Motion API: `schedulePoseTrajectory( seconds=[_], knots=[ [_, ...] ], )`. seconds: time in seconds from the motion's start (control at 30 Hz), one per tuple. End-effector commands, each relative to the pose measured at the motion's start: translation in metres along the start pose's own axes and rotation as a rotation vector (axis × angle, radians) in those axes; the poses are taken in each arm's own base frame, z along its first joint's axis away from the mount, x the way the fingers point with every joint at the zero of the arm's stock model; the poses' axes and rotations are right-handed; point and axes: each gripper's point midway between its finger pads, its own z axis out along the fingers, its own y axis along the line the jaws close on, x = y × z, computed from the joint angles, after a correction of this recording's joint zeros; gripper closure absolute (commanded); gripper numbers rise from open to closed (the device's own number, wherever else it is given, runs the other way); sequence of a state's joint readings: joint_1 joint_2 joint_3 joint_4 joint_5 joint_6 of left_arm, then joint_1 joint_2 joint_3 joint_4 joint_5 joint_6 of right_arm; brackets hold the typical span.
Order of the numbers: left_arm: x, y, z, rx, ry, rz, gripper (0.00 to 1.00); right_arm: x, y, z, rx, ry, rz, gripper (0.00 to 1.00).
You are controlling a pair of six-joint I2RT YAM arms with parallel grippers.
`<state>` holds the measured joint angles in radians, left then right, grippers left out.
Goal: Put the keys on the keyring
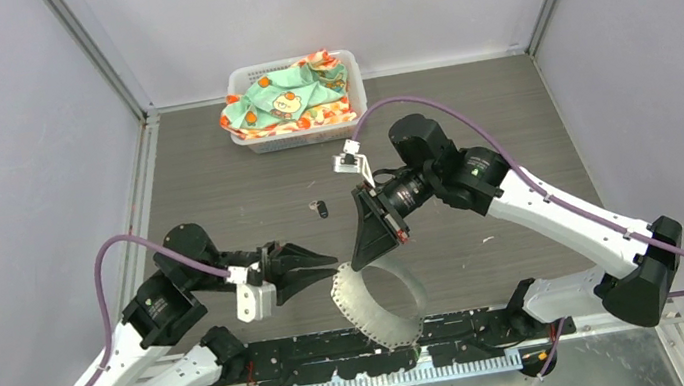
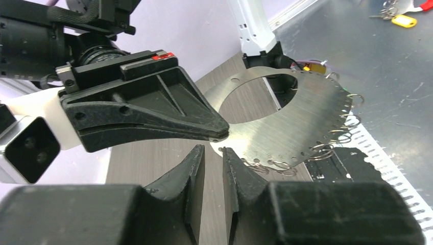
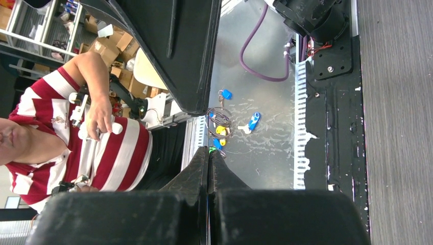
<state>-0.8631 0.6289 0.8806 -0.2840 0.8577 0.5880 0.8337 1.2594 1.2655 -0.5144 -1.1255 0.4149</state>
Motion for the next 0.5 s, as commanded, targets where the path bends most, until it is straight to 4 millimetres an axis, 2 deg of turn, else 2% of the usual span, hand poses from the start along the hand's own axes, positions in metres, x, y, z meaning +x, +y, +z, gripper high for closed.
schedulePoseTrajectory(
  seconds=[0.0,0.13,0.47],
  knots=[
    [-0.011,-0.009,-0.001,0.072,-0.023,0.022,0.80,-0.009,0.010,-0.003,-0.017,-0.020,-0.042,0.99],
    [-0.006,-0.014,-0.002,0.098,0.000,0.023,0.81,-0.008,0.012,-0.003,-0.018,-0.019,-0.042,0.99],
    [0.007,-0.004,-0.005,0.031,0.052,0.090,0.81,-0.007,0.015,-0.004,-0.025,-0.017,-0.043,0.99]
  ],
)
